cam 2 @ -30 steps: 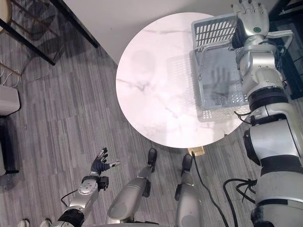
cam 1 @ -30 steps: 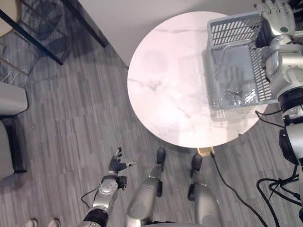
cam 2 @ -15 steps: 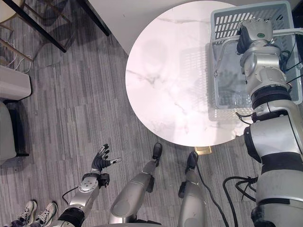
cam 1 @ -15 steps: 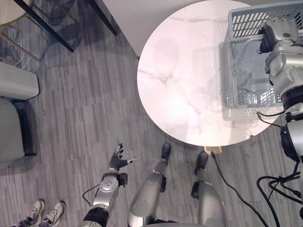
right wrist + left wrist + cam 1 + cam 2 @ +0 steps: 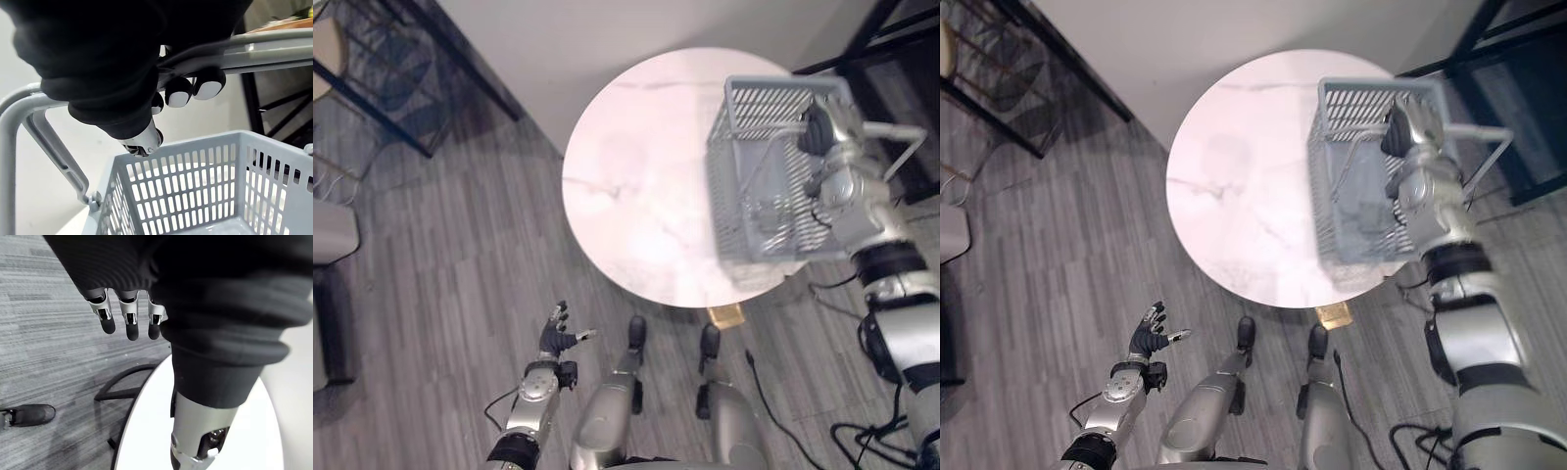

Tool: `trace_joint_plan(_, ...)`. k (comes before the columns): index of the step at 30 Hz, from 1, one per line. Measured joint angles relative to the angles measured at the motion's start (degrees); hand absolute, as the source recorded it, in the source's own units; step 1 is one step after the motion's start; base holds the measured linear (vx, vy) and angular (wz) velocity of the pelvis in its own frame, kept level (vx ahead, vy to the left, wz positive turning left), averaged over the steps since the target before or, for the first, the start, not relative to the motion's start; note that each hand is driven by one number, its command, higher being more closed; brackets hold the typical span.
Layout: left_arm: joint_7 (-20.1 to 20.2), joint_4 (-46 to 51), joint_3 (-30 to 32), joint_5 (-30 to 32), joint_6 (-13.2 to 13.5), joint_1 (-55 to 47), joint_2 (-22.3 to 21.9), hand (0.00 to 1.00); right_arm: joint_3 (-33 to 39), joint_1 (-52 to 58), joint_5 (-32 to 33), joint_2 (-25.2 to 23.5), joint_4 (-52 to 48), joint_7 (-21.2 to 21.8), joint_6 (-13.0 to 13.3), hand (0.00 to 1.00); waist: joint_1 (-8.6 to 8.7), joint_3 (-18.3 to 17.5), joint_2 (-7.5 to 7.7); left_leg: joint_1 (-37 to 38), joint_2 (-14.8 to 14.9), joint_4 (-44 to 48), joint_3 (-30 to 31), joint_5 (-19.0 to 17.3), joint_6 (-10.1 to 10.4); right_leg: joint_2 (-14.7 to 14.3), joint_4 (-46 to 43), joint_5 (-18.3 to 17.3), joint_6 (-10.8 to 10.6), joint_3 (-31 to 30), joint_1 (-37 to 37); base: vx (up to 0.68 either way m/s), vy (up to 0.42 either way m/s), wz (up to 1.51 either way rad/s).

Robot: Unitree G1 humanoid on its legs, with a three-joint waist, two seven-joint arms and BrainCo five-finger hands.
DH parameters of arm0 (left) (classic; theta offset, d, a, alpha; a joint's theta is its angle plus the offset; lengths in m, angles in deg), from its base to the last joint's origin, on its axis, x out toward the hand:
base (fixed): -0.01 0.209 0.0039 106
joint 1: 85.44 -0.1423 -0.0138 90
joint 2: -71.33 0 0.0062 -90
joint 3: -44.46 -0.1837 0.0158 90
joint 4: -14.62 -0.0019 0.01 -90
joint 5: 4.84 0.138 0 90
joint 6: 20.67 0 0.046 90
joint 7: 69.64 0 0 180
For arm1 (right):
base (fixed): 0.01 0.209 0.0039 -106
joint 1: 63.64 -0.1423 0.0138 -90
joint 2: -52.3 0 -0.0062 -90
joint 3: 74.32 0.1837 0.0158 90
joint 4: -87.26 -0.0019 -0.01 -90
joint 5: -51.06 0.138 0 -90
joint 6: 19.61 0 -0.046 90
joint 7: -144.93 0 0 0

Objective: Pick vegetable in the basket

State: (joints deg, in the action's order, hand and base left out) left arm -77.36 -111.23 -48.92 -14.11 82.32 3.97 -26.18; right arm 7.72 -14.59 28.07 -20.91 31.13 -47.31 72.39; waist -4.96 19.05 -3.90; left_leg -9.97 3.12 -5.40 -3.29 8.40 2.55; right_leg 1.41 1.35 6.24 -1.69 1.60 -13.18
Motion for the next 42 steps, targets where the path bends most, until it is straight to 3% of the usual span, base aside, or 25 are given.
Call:
trace_joint_plan(2, 0.08, 1.56, 0.88, 0.54, -0.21, -1.72, -0.03, 0.0, 3.18, 8.3, 3.45, -2.59, -5.72, 0.12, 0.08, 1.0, 1.53, -1.44, 0.47, 1.09, 0.07, 0.03, -0.33, -0.34, 0.18, -0.16, 0.22, 0.07, -0.09, -0.26, 0.98, 0.04, -0.004, -0.12)
trace_joint_plan(7, 0.19, 3.79, 4.41, 1.57, -0.26, -3.99, -0.37, 0.0, 6.34, 22.55, 6.75, -4.44, -14.49, 1.4, 1.01, 1.0, 3.24, -5.52, 0.93, 3.48, 0.13, 0.03, -0.51, -1.49, 0.49, -0.3, 0.32, -0.6, -0.88, -0.51, 3.31, 0.04, 0.012, -0.03)
trace_joint_plan(12, 1.63, 4.79, 7.53, 4.98, -1.1, -9.52, -0.48, 0.0, 10.06, 36.11, 12.15, -7.92, -19.93, 6.11, 3.87, 1.0, 4.6, -10.23, 2.82, 6.41, -0.09, 2.63, -3.11, -5.12, 0.09, -0.36, 0.36, -1.27, -1.12, -3.52, 6.05, 0.05, 0.028, -0.26)
trace_joint_plan(17, 2.69, 4.35, 8.47, 6.34, -1.43, -11.91, -0.52, 0.0, 9.95, 39.16, 18.46, -10.45, -19.73, 9.46, 4.11, 1.0, 5.62, -11.68, 3.44, 6.52, -0.07, 7.79, -7.23, -8.57, -0.31, -0.32, -1.75, -1.16, -1.25, -8.16, 5.6, 0.01, 0.044, -0.44)
trace_joint_plan(20, 2.64, 3.97, 8.65, 6.62, -1.42, -11.64, -0.56, 0.0, 9.58, 39.14, 20.88, -12.47, -19.71, 10.2, 4.23, 1.0, 5.37, -11.45, 3.86, 5.3, 0.53, 12.55, -10.66, -10.96, -1.16, -0.69, -5.05, -0.99, -1.39, -11.2, 3.55, -0.04, 0.063, -0.62)
trace_joint_plan(22, 2.58, 4.01, 8.92, 6.61, -1.42, -10.42, -0.51, 0.0, 9.4, 39.09, 22.5, -13.86, -19.71, 10.49, 4.34, 1.0, 5.46, -10.83, 4.83, 2.27, 0.84, 17.67, -10.98, -12.01, -2.09, -0.73, -8.12, -0.61, -3.64, -12.9, 0.6, -0.15, 0.057, -0.47)
trace_joint_plan(23, 2.55, 3.97, 9.16, 6.61, -1.38, -10.02, -0.69, 0.0, 9.11, 39.0, 22.77, -14.02, -19.74, 10.91, 4.36, 1.0, 4.73, -10.64, 4.17, 0.98, 2.41, 17.39, -11.57, -11.88, -2.85, -0.94, -10.31, -1.26, -4.86, -11.73, -0.45, -0.21, 0.048, -0.27)
trace_joint_plan(24, 2.49, 3.41, 9.5, 6.61, -1.38, -9.14, -0.81, 0.0, 9.12, 39.44, 23.14, -14.41, -19.68, 11.09, 4.36, 1.0, 4.77, -10.53, 4.32, 0.41, 2.47, 17.36, -11.33, -11.21, -3.48, -0.09, -23.29, -7.46, -1.8, -8.11, -3.46, -0.21, 0.038, 0.08)
trace_joint_plan(25, 2.41, 3.44, 9.52, 6.62, -1.38, -9.1, -1.09, 0.0, 8.99, 40.64, 23.21, -14.65, -19.65, 11.08, 4.33, 1.0, 4.43, -10.51, 4.38, 1.04, 2.34, 17.34, -10.14, -10.82, -3.51, 1.71, -37.99, -13.68, -1.13, -5.28, -4.43, -0.15, 0.017, 0.37)
trace_joint_plan(26, 2.32, 3.55, 9.58, 6.61, -1.47, -9.45, -1.22, 0.0, 8.57, 41.81, 23.21, -14.88, -19.66, 11.06, 4.33, 1.0, 4.05, -10.79, 4.77, 1.03, 2.04, 17.36, -9.07, -10.16, -3.61, 3.6, -45.93, -15.95, -2.73, -4.72, -2.74, -0.18, -0.056, 0.43)
trace_joint_plan(27, 2.31, 3.63, 9.63, 6.61, -1.47, -9.78, -1.18, 0.0, 8.28, 42.27, 23.21, -15.0, -19.67, 11.05, 4.34, 1.0, 3.99, -11.01, 5.04, 0.7, 1.74, 17.29, -8.54, -9.65, -3.48, 4.52, -48.23, -16.52, -3.34, -4.84, -1.37, -0.15, -0.107, 0.49)
trace_joint_plan(29, 2.2, 3.72, 10.34, 6.61, -1.52, -10.67, -1.02, 0.0, 7.35, 43.16, 23.58, -16.13, -19.68, 11.04, 4.35, 1.0, 3.69, -11.81, 6.33, -2.23, 1.09, 17.4, -6.95, -6.65, -2.53, 6.92, -48.99, -18.55, -5.33, -5.65, 3.54, -0.24, -0.175, 0.44)
trace_joint_plan(30, 1.94, 3.83, 10.58, 6.6, -1.7, -10.68, -1.21, 0.0, 7.37, 43.04, 23.73, -16.78, -19.89, 10.89, 4.36, 1.0, 2.71, -11.9, 6.46, -4.59, 1.3, 17.71, -6.41, -4.57, -2.08, 6.54, -43.1, -23.84, -5.3, -5.78, 5.49, -0.27, -0.206, 0.2)
trace_joint_plan(32, 1.23, 5.42, 10.43, 6.6, -2.03, -10.63, -2.38, 0.0, 7.38, 42.7, 24.41, -16.69, -20.02, 10.87, 4.35, 1.0, 0.98, -11.93, 5.55, -7.92, 2.75, 17.21, -6.17, -1.22, -1.06, 6.01, -34.94, -29.32, -3.02, -2.12, 6.95, -0.36, -0.271, 0.02)
trace_joint_plan(33, 1.09, 6.01, 10.01, 6.6, -2.04, -10.74, -3.53, 0.0, 7.42, 42.34, 24.68, -16.44, -20.04, 10.65, 4.34, 1.0, 0.6, -11.84, 3.8, -10.0, 4.36, 16.74, -5.44, 0.99, -0.29, 4.13, -32.21, -31.47, -0.79, -0.21, 6.75, -0.37, -0.272, 0.08)
trace_joint_plan(35, 1.02, 6.37, 8.43, 6.51, -2.55, -10.79, -4.8, 0.0, 7.92, 43.21, 24.84, -16.05, -20.02, 9.55, 4.24, 1.0, 1.29, -11.36, 0.4, -10.3, 6.63, 12.06, -2.68, 2.34, 0.73, 0.95, -33.92, -30.22, 0.88, 3.04, 4.53, -0.42, -0.189, 0.4)
trace_joint_plan(36, 0.84, 6.33, 7.78, 6.4, -2.68, -10.55, -4.99, 0.0, 8.07, 43.76, 25.08, -16.12, -20.0, 9.19, 3.93, 1.0, 1.38, -10.97, 0.94, -10.25, 6.79, 10.97, -3.38, -0.83, 2.23, 1.22, -33.32, -29.41, 2.54, 3.73, 3.8, -0.57, -0.181, 0.45)
trace_joint_plan(37, 0.63, 6.38, 7.31, 6.22, -2.69, -9.98, -5.18, 0.0, 9.17, 43.82, 25.19, -16.59, -19.97, 8.67, 3.74, 1.0, 1.2, -10.24, 2.09, -10.6, 6.38, 12.79, -4.84, -0.99, 1.51, 2.55, -32.36, -28.57, 4.15, 4.31, 2.97, -0.44, -0.136, 0.32)
trace_joint_plan(39, 0.21, 7.33, 7.38, 5.91, -2.67, -9.91, -5.34, 0.0, 10.83, 44.24, 25.28, -16.71, -20.09, 8.37, 3.72, 1.0, 1.47, -9.87, 3.05, -10.38, 5.24, 19.54, -6.26, -1.62, 1.13, 3.8, -29.15, -25.1, 4.54, 4.97, 2.59, -0.34, -0.137, 0.18)
trace_joint_plan(41, 0.11, 9.38, 7.84, 5.9, -2.52, -10.67, -5.6, 0.0, 11.58, 45.52, 26.66, -16.7, -21.71, 8.58, 3.65, 1.0, 1.42, -10.06, 2.58, -8.3, 5.83, 26.28, -6.56, -3.84, -0.71, 3.42, -25.95, -21.72, 4.7, 4.86, 1.93, -0.21, -0.074, 0.0)
trace_joint_plan(42, 0.11, 10.59, 8.42, 5.89, -2.44, -11.42, -5.93, 0.0, 11.63, 46.31, 26.88, -17.04, -23.74, 8.68, 3.64, 1.0, 1.78, -10.27, 2.06, -5.71, 6.4, 27.7, -6.08, -9.28, 0.53, 2.6, -24.3, -20.01, 4.43, 4.69, 1.54, -0.17, -0.009, -0.06)
